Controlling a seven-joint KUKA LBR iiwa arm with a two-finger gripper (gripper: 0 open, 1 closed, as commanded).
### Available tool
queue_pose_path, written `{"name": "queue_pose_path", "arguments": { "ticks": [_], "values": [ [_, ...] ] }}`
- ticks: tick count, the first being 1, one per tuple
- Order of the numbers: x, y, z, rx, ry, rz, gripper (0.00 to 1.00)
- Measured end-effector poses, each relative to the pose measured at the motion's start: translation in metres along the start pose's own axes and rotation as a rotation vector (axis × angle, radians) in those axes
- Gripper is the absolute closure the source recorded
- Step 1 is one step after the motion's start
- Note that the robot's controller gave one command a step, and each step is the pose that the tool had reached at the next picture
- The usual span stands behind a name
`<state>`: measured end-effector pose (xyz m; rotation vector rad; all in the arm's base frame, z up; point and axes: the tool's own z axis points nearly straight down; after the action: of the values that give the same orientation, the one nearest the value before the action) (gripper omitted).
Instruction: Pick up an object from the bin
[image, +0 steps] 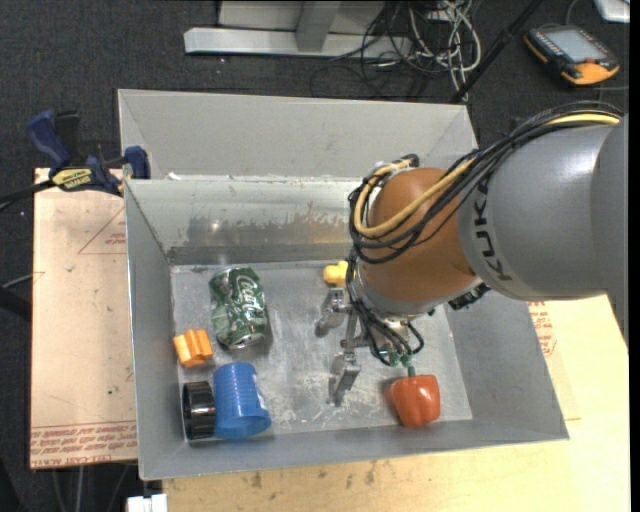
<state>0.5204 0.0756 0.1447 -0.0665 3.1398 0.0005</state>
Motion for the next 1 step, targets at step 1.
{"name": "queue_pose_path", "arguments": {
  "ticks": [1],
  "values": [
    [0.0039, -0.0162, 0.0277, -0.005, -0.005, -0.163, 0.00]
  ]
}}
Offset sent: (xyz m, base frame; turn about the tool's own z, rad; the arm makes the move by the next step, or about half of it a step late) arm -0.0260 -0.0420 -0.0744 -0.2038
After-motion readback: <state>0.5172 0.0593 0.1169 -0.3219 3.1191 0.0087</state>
